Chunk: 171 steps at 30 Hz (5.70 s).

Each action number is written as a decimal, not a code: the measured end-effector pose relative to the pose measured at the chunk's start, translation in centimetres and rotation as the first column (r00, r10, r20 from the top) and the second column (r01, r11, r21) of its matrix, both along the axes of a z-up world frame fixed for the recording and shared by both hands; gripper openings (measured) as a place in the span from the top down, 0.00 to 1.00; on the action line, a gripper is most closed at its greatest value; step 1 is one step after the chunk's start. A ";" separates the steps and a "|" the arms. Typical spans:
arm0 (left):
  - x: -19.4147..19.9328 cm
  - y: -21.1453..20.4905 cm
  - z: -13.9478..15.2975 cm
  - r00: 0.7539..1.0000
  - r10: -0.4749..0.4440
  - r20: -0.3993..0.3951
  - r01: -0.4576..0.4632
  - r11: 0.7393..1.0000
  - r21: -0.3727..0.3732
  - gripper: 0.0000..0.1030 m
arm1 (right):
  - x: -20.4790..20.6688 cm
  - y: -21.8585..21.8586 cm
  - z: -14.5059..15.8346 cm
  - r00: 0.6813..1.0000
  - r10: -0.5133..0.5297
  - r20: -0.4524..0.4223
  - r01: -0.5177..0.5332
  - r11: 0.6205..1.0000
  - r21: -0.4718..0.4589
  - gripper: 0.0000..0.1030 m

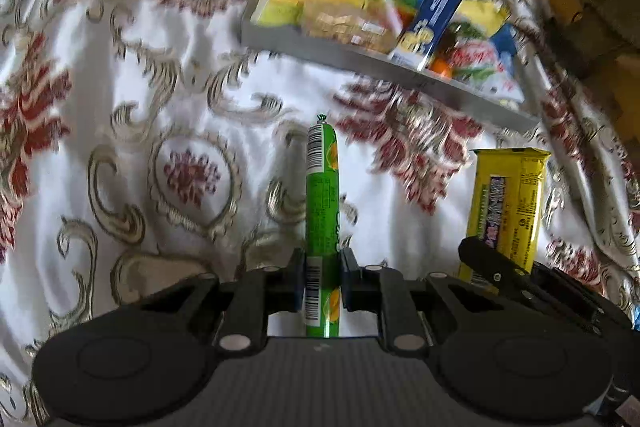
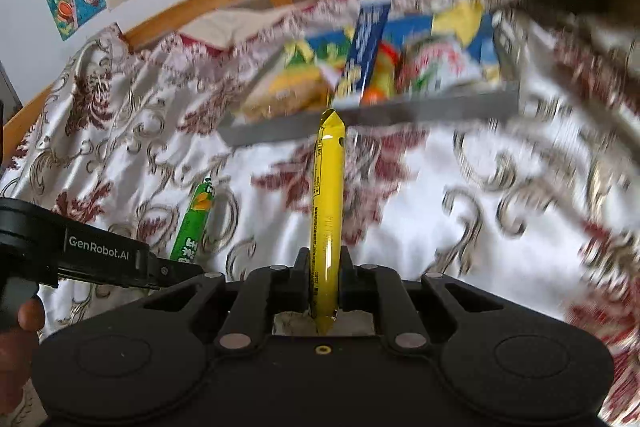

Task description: Organize snacks

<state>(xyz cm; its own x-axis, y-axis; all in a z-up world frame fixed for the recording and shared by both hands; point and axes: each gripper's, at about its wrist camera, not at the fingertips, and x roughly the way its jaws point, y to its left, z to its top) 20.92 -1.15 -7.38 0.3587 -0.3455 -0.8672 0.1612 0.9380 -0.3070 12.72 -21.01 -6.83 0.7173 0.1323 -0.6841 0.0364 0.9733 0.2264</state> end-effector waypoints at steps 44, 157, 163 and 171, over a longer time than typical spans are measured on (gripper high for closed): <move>20.4 -10.6 2.2 0.978 0.058 0.203 -0.047 0.997 -0.062 0.82 | 18.5 -10.9 0.0 0.978 -0.112 0.179 0.086 0.986 0.146 0.87; -19.7 0.7 10.8 0.693 0.155 0.704 -0.347 0.928 0.136 0.00 | -15.8 -4.7 10.3 0.886 -0.092 0.454 0.162 0.980 -0.117 0.01; -20.3 1.4 10.1 0.716 0.192 0.671 -0.381 0.913 0.145 0.00 | -16.7 -3.6 9.7 0.911 -0.052 0.410 0.125 0.980 -0.152 0.01; -20.8 2.0 9.2 0.736 0.218 0.640 -0.410 0.897 0.166 0.00 | -16.7 -1.7 8.6 0.937 0.012 0.350 0.070 0.973 -0.221 0.01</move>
<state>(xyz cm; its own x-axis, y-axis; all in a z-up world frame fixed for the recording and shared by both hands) 0.14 0.85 1.82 0.8725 0.1017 -0.4779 -0.1003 0.9946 0.0285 -4.00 -22.70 1.75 0.9160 -0.0212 -0.4006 0.0247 0.9997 0.0035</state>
